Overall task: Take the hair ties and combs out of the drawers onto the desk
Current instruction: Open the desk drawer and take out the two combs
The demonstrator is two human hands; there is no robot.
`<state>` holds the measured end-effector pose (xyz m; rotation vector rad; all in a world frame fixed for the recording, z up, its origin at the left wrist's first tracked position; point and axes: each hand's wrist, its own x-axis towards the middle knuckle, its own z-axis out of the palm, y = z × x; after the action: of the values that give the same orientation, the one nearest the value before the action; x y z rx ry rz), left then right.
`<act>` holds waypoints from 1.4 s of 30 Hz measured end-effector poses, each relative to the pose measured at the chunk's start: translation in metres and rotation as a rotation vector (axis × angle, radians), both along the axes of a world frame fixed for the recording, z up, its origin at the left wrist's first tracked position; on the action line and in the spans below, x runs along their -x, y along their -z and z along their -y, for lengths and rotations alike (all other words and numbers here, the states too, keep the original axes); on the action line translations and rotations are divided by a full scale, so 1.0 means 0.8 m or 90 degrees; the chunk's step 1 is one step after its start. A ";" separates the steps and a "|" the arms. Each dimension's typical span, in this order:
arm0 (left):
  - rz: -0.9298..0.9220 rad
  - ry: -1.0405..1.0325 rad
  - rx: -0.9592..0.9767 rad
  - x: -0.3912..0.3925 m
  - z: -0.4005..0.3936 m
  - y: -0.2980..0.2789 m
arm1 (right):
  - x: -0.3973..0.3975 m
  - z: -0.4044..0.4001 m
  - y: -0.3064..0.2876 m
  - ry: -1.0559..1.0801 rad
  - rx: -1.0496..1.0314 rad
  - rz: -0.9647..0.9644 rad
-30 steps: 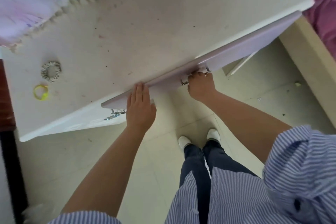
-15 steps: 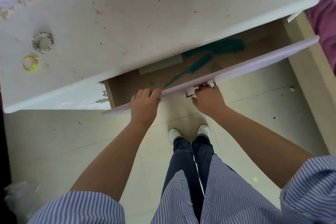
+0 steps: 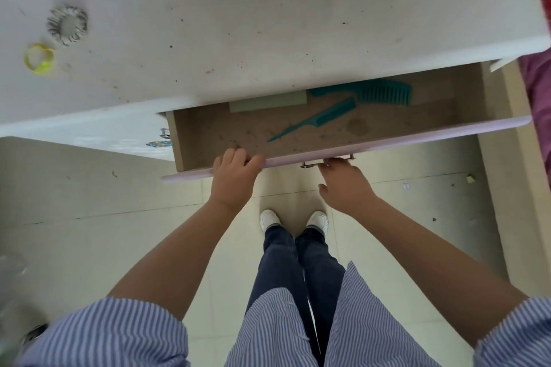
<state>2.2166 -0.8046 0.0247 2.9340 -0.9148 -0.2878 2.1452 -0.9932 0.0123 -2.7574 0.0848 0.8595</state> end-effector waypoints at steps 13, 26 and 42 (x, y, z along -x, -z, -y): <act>-0.302 -0.284 -0.027 -0.045 0.047 0.019 | -0.122 0.068 0.011 0.006 0.031 0.027; -0.296 0.113 -0.201 -0.099 0.112 0.077 | -0.139 0.062 0.046 -0.184 0.160 -0.090; -0.136 0.107 -0.112 -0.084 0.035 -0.031 | -0.082 0.045 -0.090 -0.175 -0.010 0.339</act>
<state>2.2839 -0.8323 0.0496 2.9051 -1.1567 -0.7091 2.2110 -1.0292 0.0844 -2.9195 -0.4012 0.1516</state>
